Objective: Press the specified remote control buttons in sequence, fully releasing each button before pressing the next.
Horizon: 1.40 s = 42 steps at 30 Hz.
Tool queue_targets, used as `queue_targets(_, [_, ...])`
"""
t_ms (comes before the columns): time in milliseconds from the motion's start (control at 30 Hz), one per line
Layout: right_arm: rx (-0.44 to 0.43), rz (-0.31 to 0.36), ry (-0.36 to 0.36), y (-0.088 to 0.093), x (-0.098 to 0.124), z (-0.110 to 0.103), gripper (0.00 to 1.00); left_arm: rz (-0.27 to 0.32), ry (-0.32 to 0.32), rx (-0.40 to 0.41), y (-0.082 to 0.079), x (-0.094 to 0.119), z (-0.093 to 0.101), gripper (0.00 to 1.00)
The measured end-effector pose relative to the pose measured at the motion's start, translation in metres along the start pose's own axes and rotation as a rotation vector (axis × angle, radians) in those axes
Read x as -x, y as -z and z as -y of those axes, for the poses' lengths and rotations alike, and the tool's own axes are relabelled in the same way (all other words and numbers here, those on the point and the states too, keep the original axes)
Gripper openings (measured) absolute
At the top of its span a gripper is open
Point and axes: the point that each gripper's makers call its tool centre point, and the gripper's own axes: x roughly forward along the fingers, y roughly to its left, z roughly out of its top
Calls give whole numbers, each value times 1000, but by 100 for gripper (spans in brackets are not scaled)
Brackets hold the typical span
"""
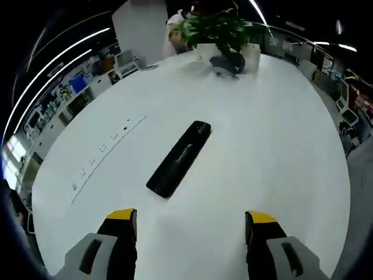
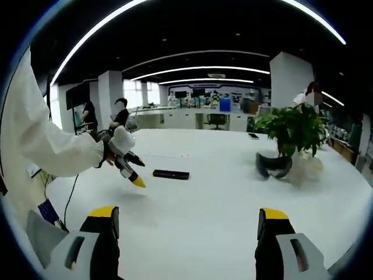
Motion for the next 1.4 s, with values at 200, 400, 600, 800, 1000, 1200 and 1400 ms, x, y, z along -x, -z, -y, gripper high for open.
queue_targets(200, [-24,28,-4,-3,3,-2,99,73,-19,59,8,27,27,87])
queue_targets(400, [-40,42,-12,-3,4,-1,99,144,-35,118,8,54,48,92])
queue_targets(600, [-56,85,4,-8,7,3,99,252,-119,160,1,88,53,100])
queue_targets(800, [-48,91,0,-8,8,2,99,295,-164,204,6,113,63,100])
queue_targets(1000, [-38,113,3,-9,13,4,99,337,-205,244,9,132,75,100])
queue_targets(1200, [-32,96,3,0,14,6,99,394,-271,283,14,155,90,100])
queue_targets(1400, [-7,85,6,9,19,6,99,441,-346,286,24,177,104,100])
